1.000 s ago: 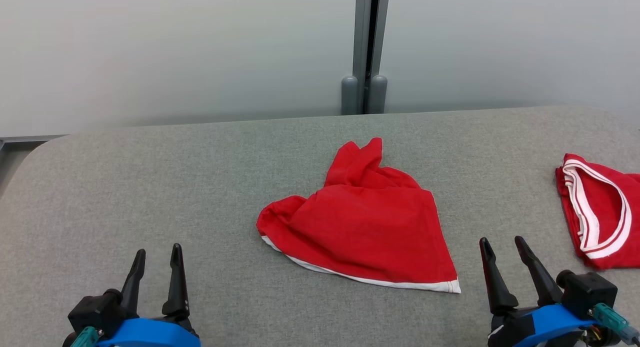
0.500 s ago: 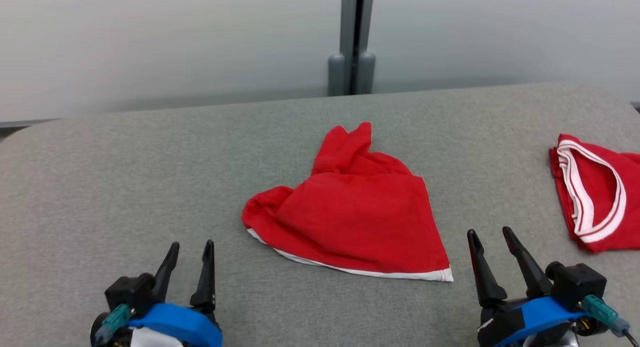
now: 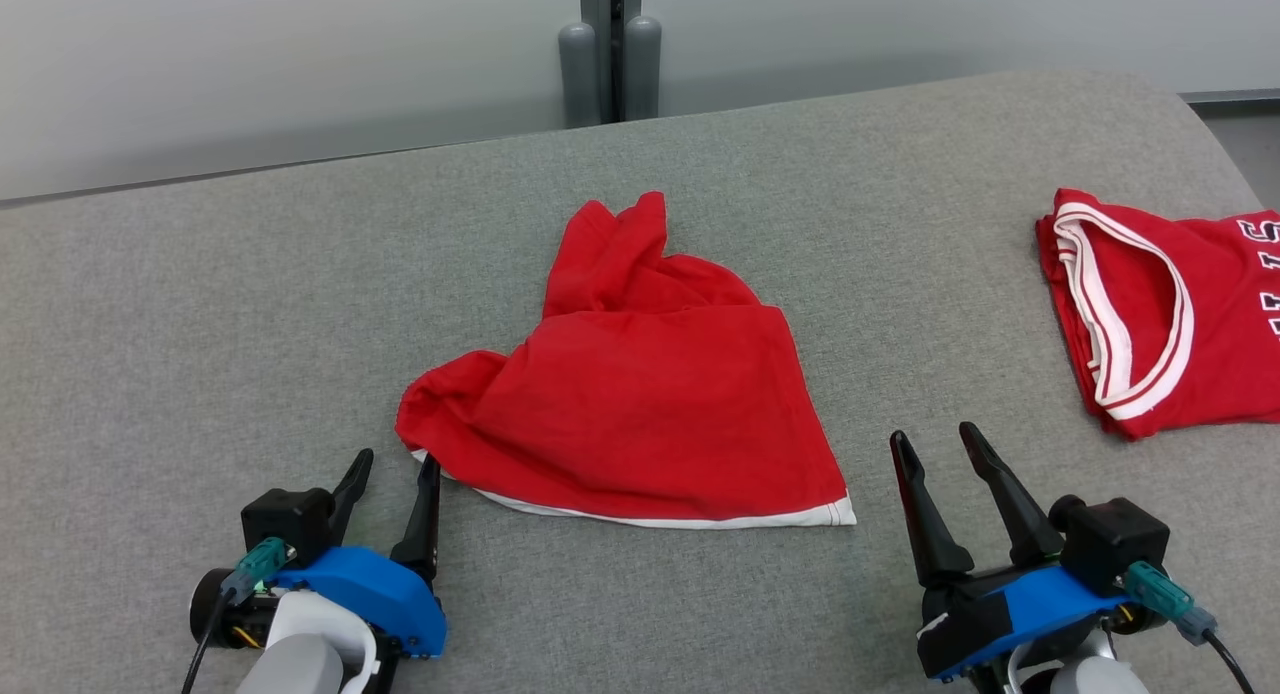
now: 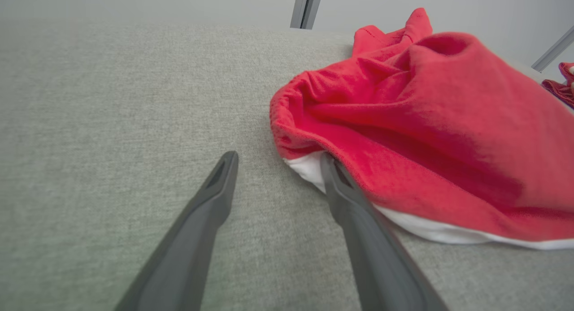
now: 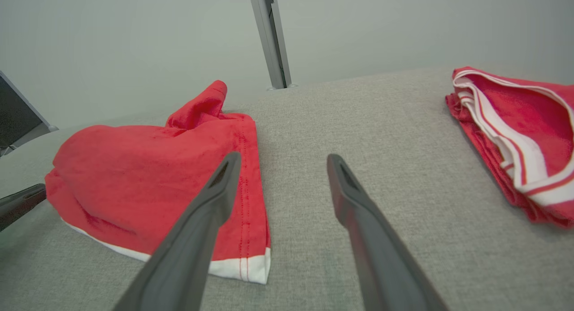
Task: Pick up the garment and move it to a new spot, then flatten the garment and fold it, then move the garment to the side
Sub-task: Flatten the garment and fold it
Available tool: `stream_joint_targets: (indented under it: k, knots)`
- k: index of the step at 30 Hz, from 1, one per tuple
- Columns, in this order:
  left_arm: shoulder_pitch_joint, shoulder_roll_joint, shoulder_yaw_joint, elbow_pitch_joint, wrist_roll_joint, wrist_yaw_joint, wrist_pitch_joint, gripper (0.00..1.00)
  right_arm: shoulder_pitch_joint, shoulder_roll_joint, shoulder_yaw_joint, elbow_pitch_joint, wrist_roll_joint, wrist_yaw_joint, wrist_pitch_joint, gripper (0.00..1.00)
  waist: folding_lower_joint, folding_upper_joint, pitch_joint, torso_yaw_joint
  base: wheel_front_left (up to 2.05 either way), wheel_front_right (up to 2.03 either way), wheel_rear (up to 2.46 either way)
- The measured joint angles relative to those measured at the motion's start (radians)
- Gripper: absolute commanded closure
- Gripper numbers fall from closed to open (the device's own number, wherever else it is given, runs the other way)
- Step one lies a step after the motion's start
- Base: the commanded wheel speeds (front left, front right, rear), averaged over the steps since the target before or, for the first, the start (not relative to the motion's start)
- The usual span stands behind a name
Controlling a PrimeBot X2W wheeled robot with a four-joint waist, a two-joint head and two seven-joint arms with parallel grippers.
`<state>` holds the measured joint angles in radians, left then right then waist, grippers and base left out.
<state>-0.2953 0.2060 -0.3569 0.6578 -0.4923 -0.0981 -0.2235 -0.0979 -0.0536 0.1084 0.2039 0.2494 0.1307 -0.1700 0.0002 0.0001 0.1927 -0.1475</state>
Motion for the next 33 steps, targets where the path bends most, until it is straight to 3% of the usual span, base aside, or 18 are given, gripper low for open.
stream_joint_targets:
  k: [10,11,12,19,28,29,31,33]
  knots:
    - [-0.055,-0.008,-0.043,0.073,0.010,-0.014,-0.003,0.00,-0.020,0.001,0.012,0.020,0.008,0.000,-0.016,0.00,-0.0001,0.0000,0.014,-0.016,0.00,0.00,0.00]
    - [-0.064,-0.008,-0.048,0.081,0.014,-0.015,0.002,0.79,-0.024,0.001,0.021,0.023,0.008,0.000,-0.011,0.00,-0.0001,0.0000,0.017,-0.017,0.00,0.00,0.00]
    - [-0.071,-0.007,-0.052,0.090,0.018,-0.015,0.005,1.00,-0.026,0.002,0.028,0.030,0.009,0.000,-0.001,0.00,-0.0001,0.0000,0.020,-0.019,0.00,0.00,0.00]
    - [-0.098,-0.014,-0.072,0.121,0.016,-0.018,0.001,1.00,-0.024,0.002,0.043,0.106,-0.017,0.000,0.114,0.00,-0.0001,0.0000,0.031,-0.015,0.00,0.00,0.00]
    - [-0.111,-0.025,-0.101,0.128,0.010,-0.026,-0.013,1.00,-0.083,0.004,0.138,0.238,-0.018,0.000,0.141,0.00,-0.0002,0.0000,0.046,0.020,0.00,0.00,0.00]
    - [-0.113,-0.026,-0.105,0.128,0.010,-0.026,-0.016,1.00,-0.091,0.004,0.142,0.245,-0.015,0.000,0.133,0.10,-0.0003,0.0000,0.047,0.025,0.00,0.00,0.00]
    - [-0.113,-0.027,-0.111,0.128,0.010,-0.026,-0.016,1.00,-0.105,0.004,0.141,0.260,-0.010,0.000,0.123,1.00,-0.0002,0.0000,0.045,0.033,0.00,0.00,0.00]
    - [-0.113,-0.026,-0.115,0.123,0.010,-0.026,-0.018,1.00,-0.107,0.004,0.128,0.266,0.011,0.000,0.107,1.00,-0.0002,0.0000,0.039,0.039,0.00,0.00,0.00]
